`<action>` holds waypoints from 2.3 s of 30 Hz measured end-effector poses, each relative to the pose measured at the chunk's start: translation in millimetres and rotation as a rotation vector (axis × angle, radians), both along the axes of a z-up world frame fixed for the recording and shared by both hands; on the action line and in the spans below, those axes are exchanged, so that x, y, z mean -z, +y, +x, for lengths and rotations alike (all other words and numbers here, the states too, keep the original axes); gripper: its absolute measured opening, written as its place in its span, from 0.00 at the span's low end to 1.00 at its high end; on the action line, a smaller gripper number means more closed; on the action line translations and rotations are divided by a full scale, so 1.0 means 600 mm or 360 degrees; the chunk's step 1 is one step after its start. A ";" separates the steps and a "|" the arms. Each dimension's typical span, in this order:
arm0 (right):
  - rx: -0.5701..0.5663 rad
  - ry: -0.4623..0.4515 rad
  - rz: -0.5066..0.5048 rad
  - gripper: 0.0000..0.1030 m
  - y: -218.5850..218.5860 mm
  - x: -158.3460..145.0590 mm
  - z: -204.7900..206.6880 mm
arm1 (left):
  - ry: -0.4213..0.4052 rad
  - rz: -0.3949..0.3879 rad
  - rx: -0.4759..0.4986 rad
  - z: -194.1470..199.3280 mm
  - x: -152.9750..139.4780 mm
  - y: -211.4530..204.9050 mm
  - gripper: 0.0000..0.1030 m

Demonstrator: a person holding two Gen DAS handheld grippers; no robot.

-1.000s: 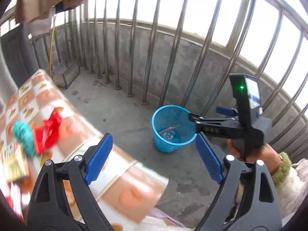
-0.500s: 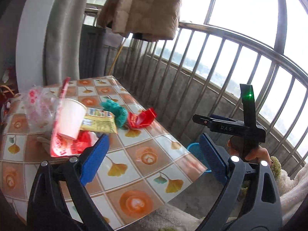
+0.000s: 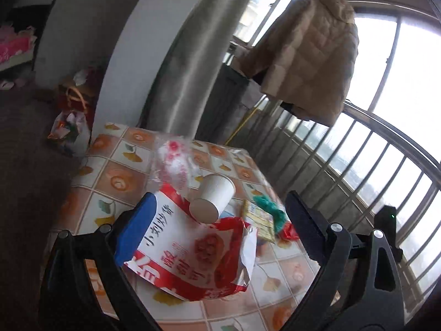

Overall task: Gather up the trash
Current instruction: 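Move both grippers back over the table toward the paper cup, then grasp the clear plastic lid with the right gripper while the left grasps the pink-printed bag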

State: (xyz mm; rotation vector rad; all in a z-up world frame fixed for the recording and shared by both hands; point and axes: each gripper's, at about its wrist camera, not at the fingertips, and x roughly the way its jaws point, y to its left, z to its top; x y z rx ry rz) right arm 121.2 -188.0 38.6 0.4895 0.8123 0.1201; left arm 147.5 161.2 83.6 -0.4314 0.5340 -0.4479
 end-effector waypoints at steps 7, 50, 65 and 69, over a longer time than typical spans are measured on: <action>0.0007 0.0070 0.0075 0.89 -0.007 0.023 0.039 | 0.0167 -0.0052 -0.0066 0.106 0.050 0.046 0.87; -0.0405 0.0717 -0.0092 0.62 0.039 0.071 0.543 | 0.1221 0.0310 0.0100 0.537 0.208 -0.146 0.47; -0.0470 0.0694 -0.0067 0.11 0.042 0.084 0.521 | 0.1075 0.0502 0.0041 0.535 0.201 -0.179 0.00; -0.0466 0.0629 -0.0058 0.08 0.038 0.069 0.516 | 0.0957 0.0496 0.0068 0.530 0.174 -0.187 0.00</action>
